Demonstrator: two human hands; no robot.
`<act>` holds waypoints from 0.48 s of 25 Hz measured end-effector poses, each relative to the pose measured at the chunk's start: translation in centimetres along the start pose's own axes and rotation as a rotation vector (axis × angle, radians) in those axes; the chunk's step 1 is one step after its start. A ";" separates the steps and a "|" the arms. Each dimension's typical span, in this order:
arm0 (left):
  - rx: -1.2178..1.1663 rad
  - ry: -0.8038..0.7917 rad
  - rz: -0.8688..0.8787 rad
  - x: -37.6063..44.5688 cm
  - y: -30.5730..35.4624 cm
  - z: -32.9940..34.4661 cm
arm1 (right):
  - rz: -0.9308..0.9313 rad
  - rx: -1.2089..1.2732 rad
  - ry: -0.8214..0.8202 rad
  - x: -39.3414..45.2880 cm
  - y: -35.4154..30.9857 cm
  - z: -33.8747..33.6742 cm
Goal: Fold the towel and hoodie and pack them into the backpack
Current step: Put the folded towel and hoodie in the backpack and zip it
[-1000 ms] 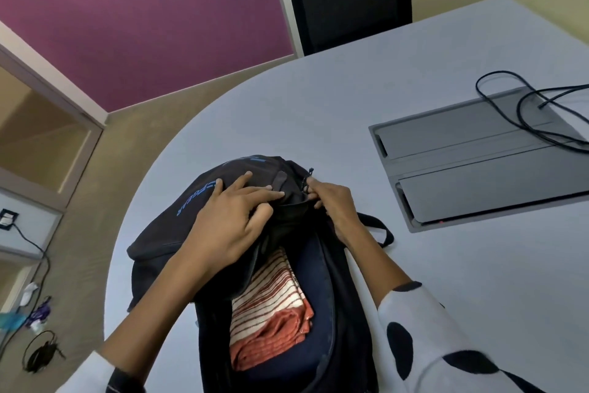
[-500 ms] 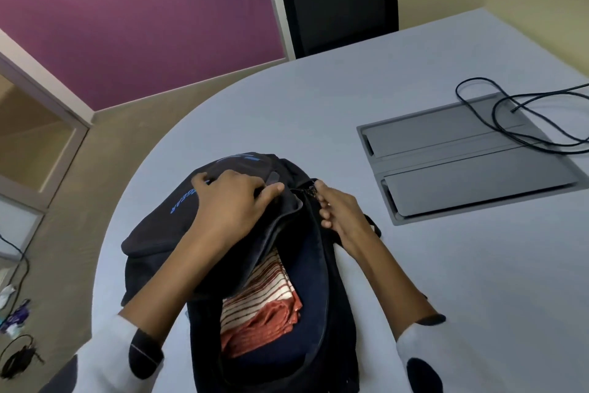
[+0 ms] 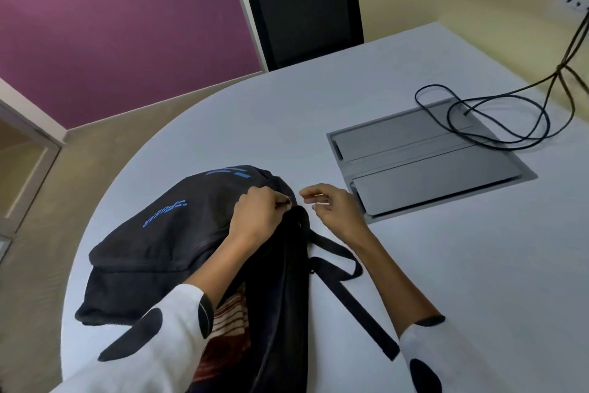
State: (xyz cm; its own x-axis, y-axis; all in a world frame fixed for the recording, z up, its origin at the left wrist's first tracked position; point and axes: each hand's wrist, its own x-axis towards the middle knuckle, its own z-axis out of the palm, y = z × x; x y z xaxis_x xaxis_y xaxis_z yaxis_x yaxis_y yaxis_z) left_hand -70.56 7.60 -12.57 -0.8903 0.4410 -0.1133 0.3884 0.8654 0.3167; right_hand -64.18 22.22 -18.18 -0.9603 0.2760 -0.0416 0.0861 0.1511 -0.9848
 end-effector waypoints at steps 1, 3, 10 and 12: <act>-0.051 0.009 -0.011 0.0 -0.1 0.0 | -0.035 -0.074 0.008 0.4 0.4 0.5; -0.095 0.023 -0.005 -0.2 -0.4 -0.1 | -0.092 -0.195 -0.083 0.7 0.8 2.5; -0.085 0.136 0.170 -1.5 -1.8 0.8 | -0.132 -0.273 -0.079 2.4 2.0 4.6; -0.119 0.141 0.177 -1.7 -1.9 0.7 | -0.187 -0.327 -0.095 2.5 2.1 4.6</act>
State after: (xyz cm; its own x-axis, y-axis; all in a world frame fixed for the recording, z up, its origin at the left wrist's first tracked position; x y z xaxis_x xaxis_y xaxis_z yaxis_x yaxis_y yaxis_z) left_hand -69.62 5.34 -13.67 -0.8386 0.5383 0.0835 0.5178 0.7401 0.4291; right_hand -67.60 18.87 -21.17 -0.9863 0.1285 0.1031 -0.0274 0.4891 -0.8718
